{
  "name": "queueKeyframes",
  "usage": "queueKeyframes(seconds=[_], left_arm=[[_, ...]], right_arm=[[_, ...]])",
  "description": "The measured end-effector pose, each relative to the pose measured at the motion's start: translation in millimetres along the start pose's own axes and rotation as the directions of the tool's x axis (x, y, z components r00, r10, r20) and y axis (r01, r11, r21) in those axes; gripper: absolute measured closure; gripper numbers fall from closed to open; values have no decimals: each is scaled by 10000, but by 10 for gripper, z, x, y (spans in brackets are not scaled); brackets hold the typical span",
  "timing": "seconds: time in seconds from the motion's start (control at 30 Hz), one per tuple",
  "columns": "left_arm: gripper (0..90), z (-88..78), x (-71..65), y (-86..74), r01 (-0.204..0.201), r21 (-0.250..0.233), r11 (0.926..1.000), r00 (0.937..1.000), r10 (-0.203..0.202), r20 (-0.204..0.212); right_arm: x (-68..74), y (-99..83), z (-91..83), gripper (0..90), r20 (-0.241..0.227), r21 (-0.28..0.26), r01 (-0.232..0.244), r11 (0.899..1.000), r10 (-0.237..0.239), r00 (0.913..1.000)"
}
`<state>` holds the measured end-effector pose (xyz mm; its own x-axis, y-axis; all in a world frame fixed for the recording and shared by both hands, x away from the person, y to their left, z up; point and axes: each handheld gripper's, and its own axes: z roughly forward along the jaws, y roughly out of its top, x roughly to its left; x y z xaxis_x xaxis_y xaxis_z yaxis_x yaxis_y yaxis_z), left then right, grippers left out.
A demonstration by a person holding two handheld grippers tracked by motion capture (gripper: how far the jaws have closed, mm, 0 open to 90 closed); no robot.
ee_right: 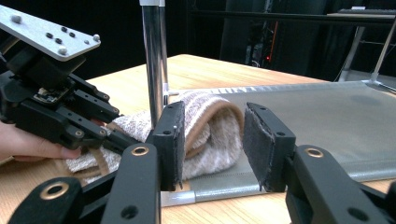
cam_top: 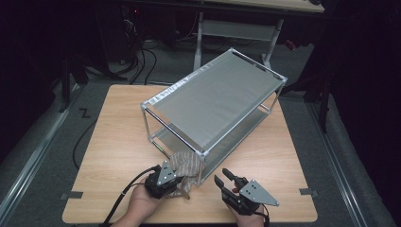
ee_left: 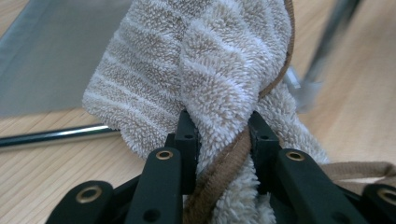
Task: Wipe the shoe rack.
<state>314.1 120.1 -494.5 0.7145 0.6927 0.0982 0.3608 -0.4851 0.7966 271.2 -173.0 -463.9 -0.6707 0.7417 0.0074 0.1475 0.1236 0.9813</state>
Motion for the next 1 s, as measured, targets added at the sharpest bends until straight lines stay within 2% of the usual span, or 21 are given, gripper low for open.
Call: queueKeyframes(seconds=[0.2, 0.33, 0.47, 0.63, 0.73, 0.8, 0.9, 0.97, 1.0], left_arm=[[710, -17, 155, -55, 218, 53, 9997, 9984, -215, -524], [709, -36, 340, -98, 580, 113, 9983, 9934, -566, -1002], [709, -57, 552, -142, 1040, 119, 9945, 9829, -1010, -1541], [708, -80, 768, -184, 1616, 23, 9869, 9661, -1577, -2044], [706, -92, 874, -212, 1820, 7, 9833, 9543, -1764, -2411], [704, -88, 918, -225, 1995, -96, 9799, 9429, -1946, -2701], [701, -85, 957, -232, 2149, -131, 9766, 9305, -2088, -3008], [700, -80, 960, -230, 2201, -85, 9754, 9320, -2128, -2935], [700, -79, 947, -225, 2137, -53, 9769, 9347, -2061, -2897]], right_arm=[[-2, -1, 4, 595, 27, 17, -45, 10000, 45, 10000], [0, 0, 4, 595, 16, 0, -23, 10000, 23, 10000], [-4, -1, 2, 595, 30, 2, -41, 10000, 41, 10000], [-7, -1, 3, 595, 34, 2, -8, 10000, 8, 10000], [-13, 0, 0, 595, 61, -8, -4, 10000, 4, 10000], [-14, -2, 1, 595, 46, -9, -31, 10000, 31, 10000], [-10, -2, 3, 595, 47, 1, -20, 10000, 20, 10000], [-7, -1, 0, 595, 59, 14, -5, 10000, 5, 10000], [-8, -1, 0, 595, 59, 14, -5, 10000, 5, 10000]])
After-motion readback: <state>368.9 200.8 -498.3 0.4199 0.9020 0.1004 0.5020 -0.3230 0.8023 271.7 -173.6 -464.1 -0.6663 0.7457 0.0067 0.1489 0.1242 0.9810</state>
